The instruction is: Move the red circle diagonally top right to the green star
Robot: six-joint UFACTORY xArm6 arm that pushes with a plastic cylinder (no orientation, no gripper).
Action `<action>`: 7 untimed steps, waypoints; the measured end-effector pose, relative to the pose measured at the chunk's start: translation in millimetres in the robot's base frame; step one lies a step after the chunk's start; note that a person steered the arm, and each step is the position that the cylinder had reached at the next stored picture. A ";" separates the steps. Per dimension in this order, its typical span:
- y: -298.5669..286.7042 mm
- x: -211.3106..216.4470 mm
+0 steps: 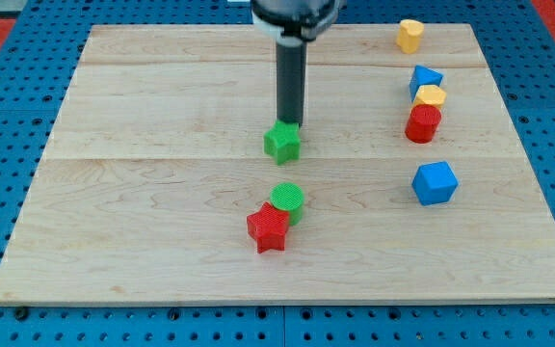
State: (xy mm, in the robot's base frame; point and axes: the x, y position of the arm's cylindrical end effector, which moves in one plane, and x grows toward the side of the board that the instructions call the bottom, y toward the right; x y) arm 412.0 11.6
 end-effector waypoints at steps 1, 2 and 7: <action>0.0 50.4; 5.8 47.2; 220.0 -20.1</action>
State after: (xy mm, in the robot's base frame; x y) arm 391.9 231.7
